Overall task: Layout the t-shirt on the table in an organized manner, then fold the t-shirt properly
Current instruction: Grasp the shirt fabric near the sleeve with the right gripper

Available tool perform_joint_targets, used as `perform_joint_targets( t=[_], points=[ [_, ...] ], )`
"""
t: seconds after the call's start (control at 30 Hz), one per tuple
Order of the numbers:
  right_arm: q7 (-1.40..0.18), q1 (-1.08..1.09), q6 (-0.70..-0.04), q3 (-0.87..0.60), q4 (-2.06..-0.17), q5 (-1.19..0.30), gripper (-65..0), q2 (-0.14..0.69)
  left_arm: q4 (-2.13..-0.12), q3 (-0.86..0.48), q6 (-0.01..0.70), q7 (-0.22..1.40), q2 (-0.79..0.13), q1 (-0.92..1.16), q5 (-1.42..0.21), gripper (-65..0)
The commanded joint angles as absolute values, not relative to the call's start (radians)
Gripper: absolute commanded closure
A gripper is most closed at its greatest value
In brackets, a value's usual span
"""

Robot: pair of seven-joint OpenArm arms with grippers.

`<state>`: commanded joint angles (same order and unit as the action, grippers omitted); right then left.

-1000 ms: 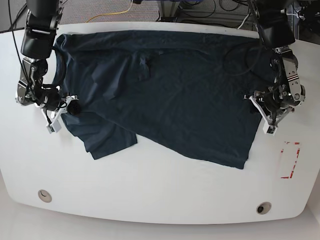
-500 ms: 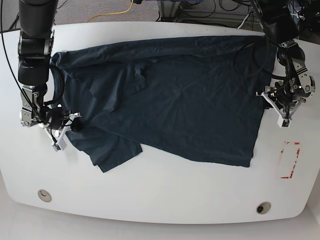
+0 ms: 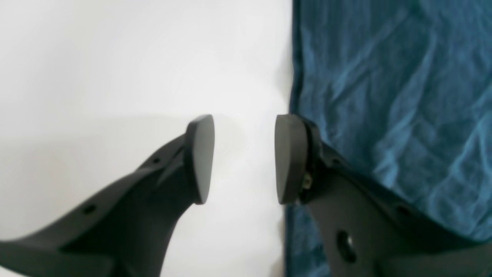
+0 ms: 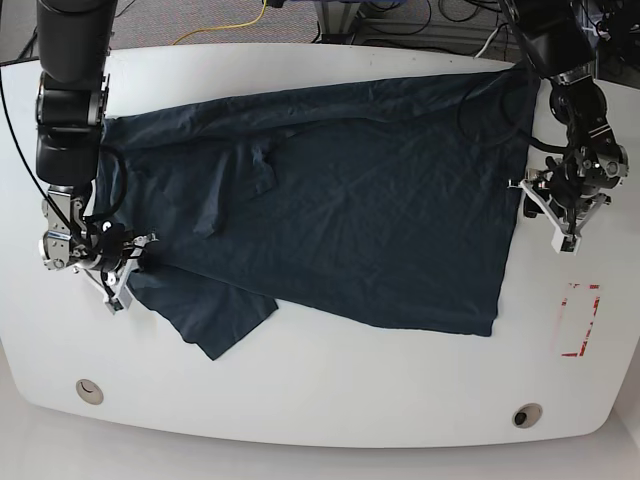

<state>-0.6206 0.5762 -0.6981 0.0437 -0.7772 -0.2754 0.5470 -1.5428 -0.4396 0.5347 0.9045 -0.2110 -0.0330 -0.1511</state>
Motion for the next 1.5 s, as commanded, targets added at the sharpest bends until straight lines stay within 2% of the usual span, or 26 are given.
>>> perform_joint_targets(
  t=[0.03,0.17,0.27,0.37,0.53,0.7,0.93,1.17,1.5],
  points=[
    [-0.647,0.562,-0.698,0.027,-0.822,-0.294,-25.4,0.553,-1.554,-0.44,0.535,0.905,-0.209,-0.028,-0.151,-23.7],
    [-0.728,0.506,-0.698,-0.05,-0.967,-0.352,-43.0,0.559,-1.575,-0.438,0.539,0.905,-0.208,-0.027,-0.151,-23.7],
    [-0.814,0.44,-0.698,-0.122,-1.127,-0.39,-56.4,0.556,-1.575,-0.438,0.578,0.905,-0.208,-0.022,-0.151,-23.7],
    [-0.909,0.367,-0.698,-0.174,-1.287,-0.432,-64.5,0.549,-1.575,-0.438,0.608,0.914,-0.208,-0.022,-0.151,-23.7],
    [-1.026,0.262,-0.698,-0.205,-1.48,-0.507,-65.0,0.498,-1.573,-0.438,0.627,0.96,-0.208,-0.028,-0.151,-23.7],
    [-1.081,0.168,-0.698,-0.228,-1.595,-0.521,-65.0,0.427,-1.575,-0.438,0.631,0.961,-0.208,-0.028,-0.151,-23.7],
    [-1.081,0.127,-0.698,-0.222,-1.606,-0.493,-65.0,0.36,-1.575,-0.438,0.631,0.961,-0.205,-0.028,-0.151,-23.7],
    [-1.078,0.124,-0.698,-0.22,-1.606,-0.381,-65.0,0.292,-1.573,-0.438,0.631,0.961,-0.205,-0.028,-0.151,-23.7],
    [-1.043,0.127,-0.698,-0.151,-1.604,-0.298,-65.0,0.248,-1.573,-0.438,0.631,0.961,-0.205,-0.027,-0.151,-23.7]
  ],
)
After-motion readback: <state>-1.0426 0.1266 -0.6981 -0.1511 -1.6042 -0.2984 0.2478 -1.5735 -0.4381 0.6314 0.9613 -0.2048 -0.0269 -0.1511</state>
